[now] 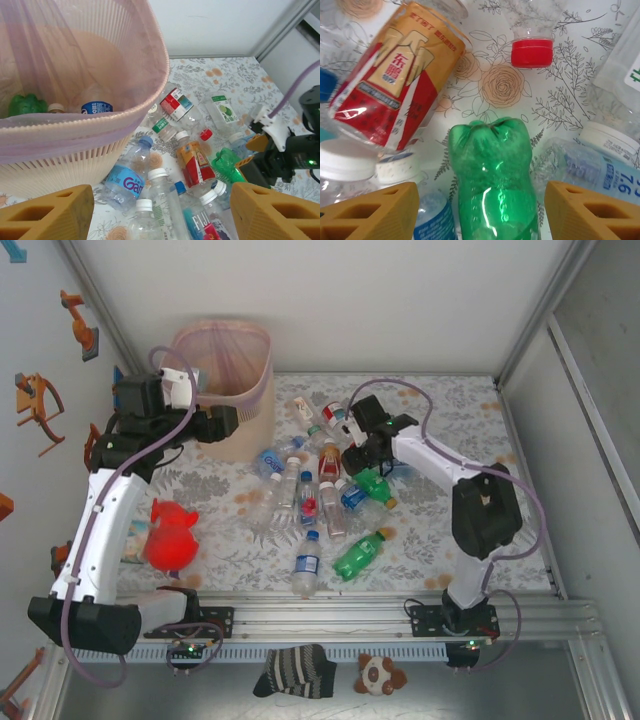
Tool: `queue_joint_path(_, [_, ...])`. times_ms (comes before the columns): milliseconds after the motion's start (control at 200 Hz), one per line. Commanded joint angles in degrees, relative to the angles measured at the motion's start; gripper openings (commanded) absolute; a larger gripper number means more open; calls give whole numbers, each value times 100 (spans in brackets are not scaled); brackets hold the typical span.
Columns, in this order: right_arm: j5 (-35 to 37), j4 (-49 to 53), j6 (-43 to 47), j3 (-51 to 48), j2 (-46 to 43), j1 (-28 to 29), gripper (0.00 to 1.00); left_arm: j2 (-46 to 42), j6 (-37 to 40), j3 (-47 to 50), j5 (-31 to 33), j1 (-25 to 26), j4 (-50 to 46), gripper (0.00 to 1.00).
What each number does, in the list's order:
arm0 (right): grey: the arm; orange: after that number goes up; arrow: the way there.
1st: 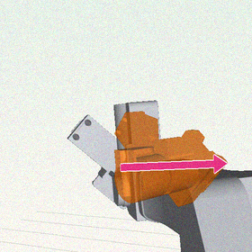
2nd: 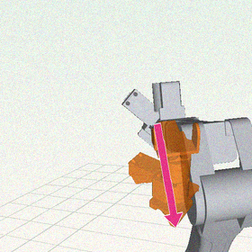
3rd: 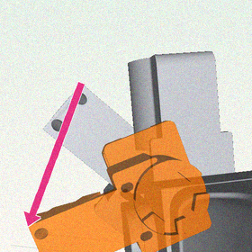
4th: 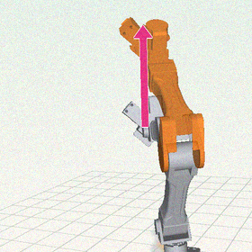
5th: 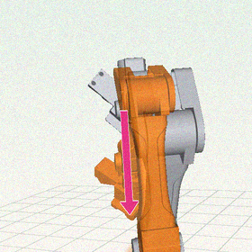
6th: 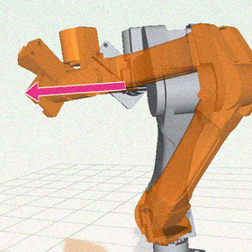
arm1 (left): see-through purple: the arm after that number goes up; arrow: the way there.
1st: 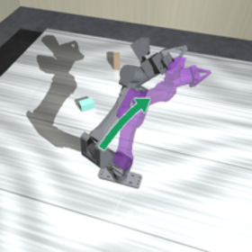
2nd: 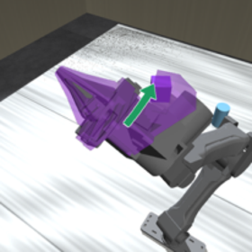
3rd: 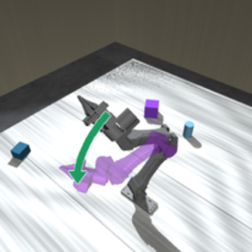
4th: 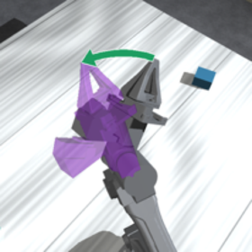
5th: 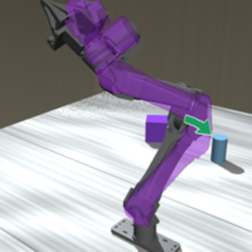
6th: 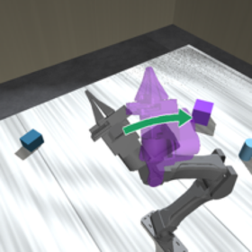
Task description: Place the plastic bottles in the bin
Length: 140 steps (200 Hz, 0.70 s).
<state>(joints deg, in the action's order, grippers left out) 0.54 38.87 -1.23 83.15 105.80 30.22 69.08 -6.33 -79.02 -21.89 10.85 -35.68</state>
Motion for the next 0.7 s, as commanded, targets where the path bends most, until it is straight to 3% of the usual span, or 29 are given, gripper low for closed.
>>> queue_joint_path(0, [233,254,216,397,327,-16,67,-177,-108,119,-17,31,239,72])
queue_joint_path(696, [465,709,427,1151,1696,-16,67,-331,-264,309,44,110,520,71])
